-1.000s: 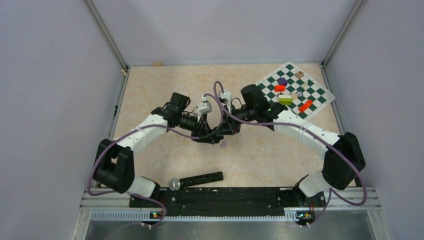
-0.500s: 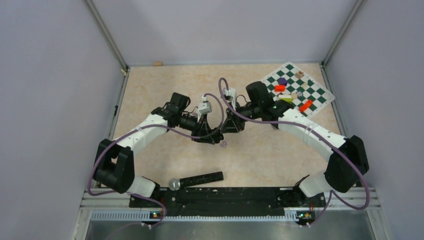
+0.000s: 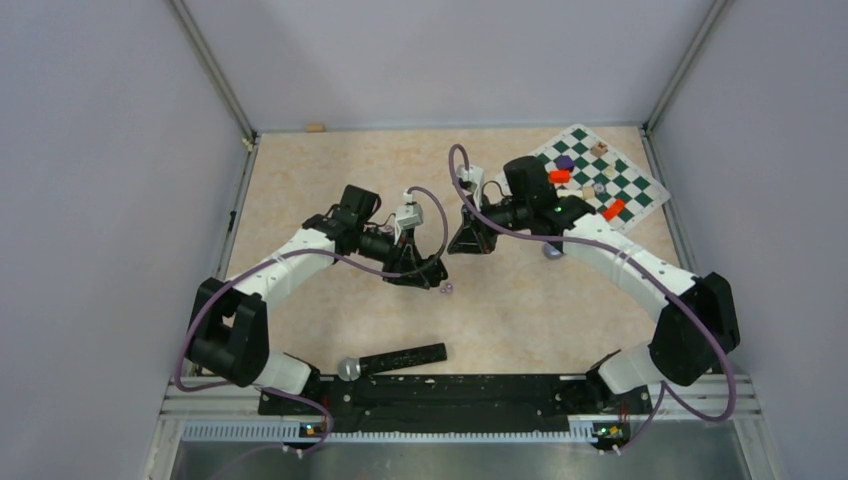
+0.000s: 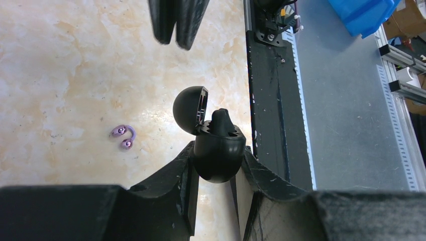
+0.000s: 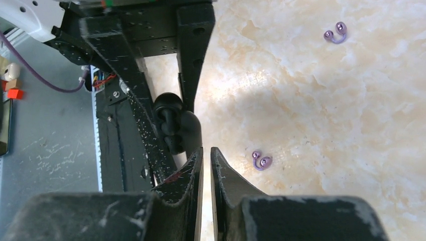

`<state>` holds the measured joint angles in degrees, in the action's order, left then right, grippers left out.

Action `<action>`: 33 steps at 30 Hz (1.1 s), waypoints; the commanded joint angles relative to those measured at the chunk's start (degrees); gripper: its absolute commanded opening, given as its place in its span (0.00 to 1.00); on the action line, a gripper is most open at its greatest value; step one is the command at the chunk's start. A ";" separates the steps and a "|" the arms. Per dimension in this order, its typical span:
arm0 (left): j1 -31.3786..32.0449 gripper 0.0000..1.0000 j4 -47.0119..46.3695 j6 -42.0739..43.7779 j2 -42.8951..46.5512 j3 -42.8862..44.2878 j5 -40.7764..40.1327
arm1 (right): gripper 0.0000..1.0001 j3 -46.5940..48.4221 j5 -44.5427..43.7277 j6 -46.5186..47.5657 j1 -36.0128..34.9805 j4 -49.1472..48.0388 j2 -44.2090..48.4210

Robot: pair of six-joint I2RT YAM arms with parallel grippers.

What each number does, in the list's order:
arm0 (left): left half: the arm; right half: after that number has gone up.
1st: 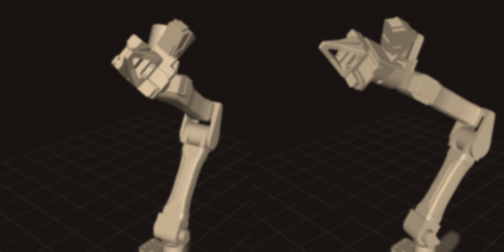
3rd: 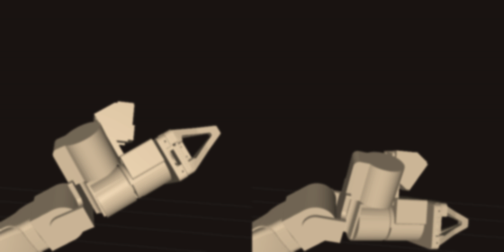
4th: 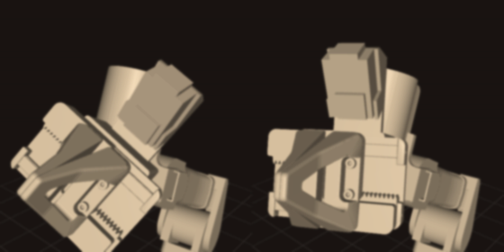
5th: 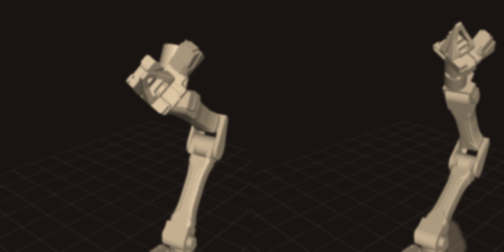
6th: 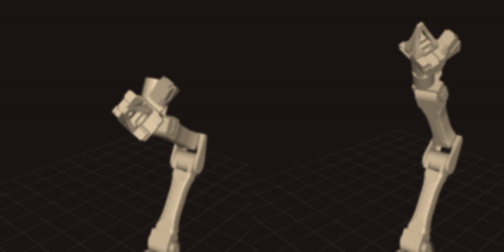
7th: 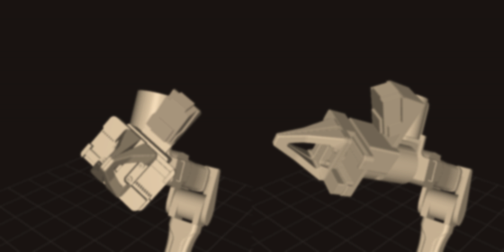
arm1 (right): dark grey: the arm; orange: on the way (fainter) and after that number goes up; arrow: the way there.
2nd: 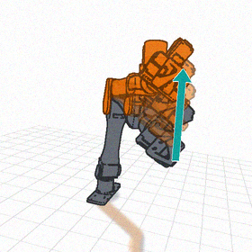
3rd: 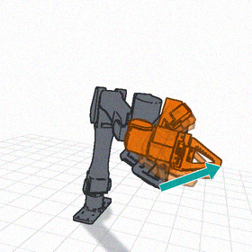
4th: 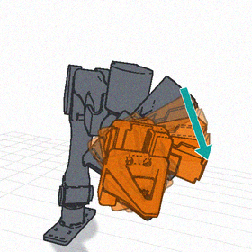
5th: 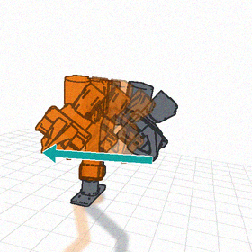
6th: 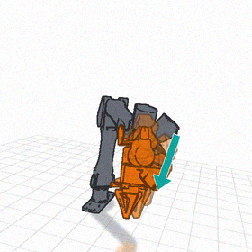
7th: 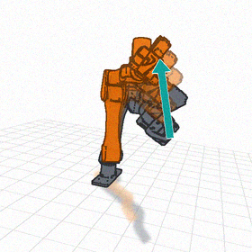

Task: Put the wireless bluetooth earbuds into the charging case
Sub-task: Close the charging case.

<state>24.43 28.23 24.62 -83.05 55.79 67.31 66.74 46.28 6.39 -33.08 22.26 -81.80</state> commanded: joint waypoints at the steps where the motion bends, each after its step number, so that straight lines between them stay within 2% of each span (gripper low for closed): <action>1: 0.24 0.00 -0.20 1.50 1.52 0.46 2.56 | 0.09 -0.31 0.15 0.22 0.47 -2.12 -2.66; 11: 0.17 0.00 0.04 2.00 1.92 0.30 2.73 | 0.09 -1.30 4.35 -1.29 0.09 -3.34 -6.24; 33: 0.18 0.00 0.04 2.18 1.57 0.28 2.53 | 0.09 -0.98 10.04 0.28 -1.37 -1.35 -5.77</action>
<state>24.43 28.27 25.69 -83.00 55.79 67.94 65.23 54.02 5.45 -34.02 21.08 -88.16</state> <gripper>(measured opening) 0.344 0.092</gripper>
